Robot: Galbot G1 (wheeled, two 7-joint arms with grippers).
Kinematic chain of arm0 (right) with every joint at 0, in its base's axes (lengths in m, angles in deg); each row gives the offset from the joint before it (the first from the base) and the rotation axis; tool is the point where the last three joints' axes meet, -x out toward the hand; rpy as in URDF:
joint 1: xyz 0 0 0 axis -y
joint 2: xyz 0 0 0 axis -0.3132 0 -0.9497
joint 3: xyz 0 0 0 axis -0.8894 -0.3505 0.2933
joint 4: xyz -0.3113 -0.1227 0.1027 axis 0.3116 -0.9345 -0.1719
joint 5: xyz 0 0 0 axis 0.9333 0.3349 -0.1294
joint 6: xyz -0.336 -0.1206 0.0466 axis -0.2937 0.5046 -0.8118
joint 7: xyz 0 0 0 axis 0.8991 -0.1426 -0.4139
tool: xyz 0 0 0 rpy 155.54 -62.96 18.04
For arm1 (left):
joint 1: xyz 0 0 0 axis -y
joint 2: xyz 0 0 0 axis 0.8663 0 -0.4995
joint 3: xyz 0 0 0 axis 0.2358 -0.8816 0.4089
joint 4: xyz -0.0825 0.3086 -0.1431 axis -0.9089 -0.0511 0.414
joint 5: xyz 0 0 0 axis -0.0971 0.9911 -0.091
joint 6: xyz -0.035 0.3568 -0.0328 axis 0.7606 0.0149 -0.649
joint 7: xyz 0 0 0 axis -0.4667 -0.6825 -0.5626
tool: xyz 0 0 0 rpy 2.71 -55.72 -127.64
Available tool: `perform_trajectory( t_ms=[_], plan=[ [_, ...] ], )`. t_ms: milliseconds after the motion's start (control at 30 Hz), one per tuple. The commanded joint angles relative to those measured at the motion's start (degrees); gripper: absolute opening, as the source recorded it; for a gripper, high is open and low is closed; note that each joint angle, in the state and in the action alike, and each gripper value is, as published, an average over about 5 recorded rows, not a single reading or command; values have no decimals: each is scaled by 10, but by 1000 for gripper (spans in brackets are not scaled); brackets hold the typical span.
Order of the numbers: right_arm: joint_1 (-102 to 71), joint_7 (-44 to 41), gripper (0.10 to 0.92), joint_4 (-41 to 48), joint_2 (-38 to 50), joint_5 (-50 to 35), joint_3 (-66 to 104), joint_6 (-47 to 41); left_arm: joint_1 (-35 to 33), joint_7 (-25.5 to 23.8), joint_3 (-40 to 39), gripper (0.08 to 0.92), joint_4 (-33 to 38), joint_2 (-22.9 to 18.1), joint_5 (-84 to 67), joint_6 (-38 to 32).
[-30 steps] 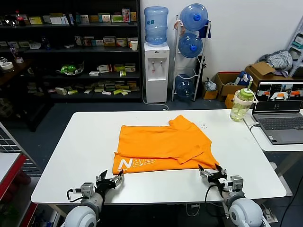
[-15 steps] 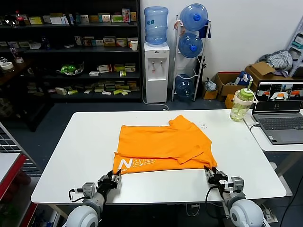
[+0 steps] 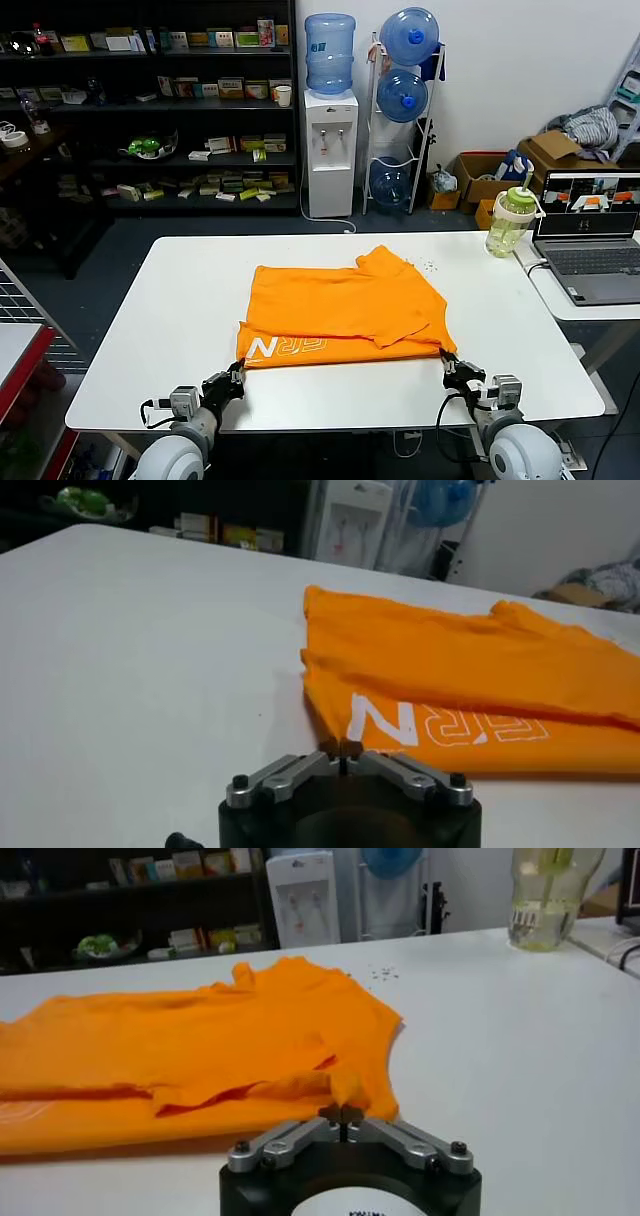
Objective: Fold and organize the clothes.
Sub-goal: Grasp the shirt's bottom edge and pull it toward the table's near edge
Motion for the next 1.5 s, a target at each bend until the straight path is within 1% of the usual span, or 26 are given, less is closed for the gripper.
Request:
perform_trajectory(
  t_ms=[33,200,300,600,733,933,1000,1133,1367,1433,1500],
  plan=[
    [-40,7,124,-50,12,-9,9,0,-20,14,12,96,45,23,-14,2],
    [-98,15,124,-94,22,-17,25,-1,-57,28,23,96,83,53,-27,4],
    [-139,24,124,-121,24,-19,32,-3,-88,35,27,96,102,64,-30,4],
    [-235,54,124,-179,19,-17,52,-7,-181,53,22,96,155,69,-30,5],
    [-253,63,124,-189,20,-19,59,-12,-194,55,24,96,168,70,-29,5],
    [-248,72,126,-179,23,-27,63,-18,-194,55,28,96,159,74,-29,5],
    [-245,73,146,-175,23,-29,64,-18,-195,54,28,96,156,73,-28,5],
    [-241,73,242,-173,24,-33,66,-18,-197,53,28,96,154,73,-29,5],
    [-260,74,450,-200,33,-38,82,-17,-193,48,40,97,170,77,-32,15],
    [-269,81,502,-214,39,-35,91,-19,-187,49,46,115,176,80,-34,16],
    [-277,89,563,-227,46,-28,103,-21,-179,50,52,159,182,84,-37,17]
  ],
)
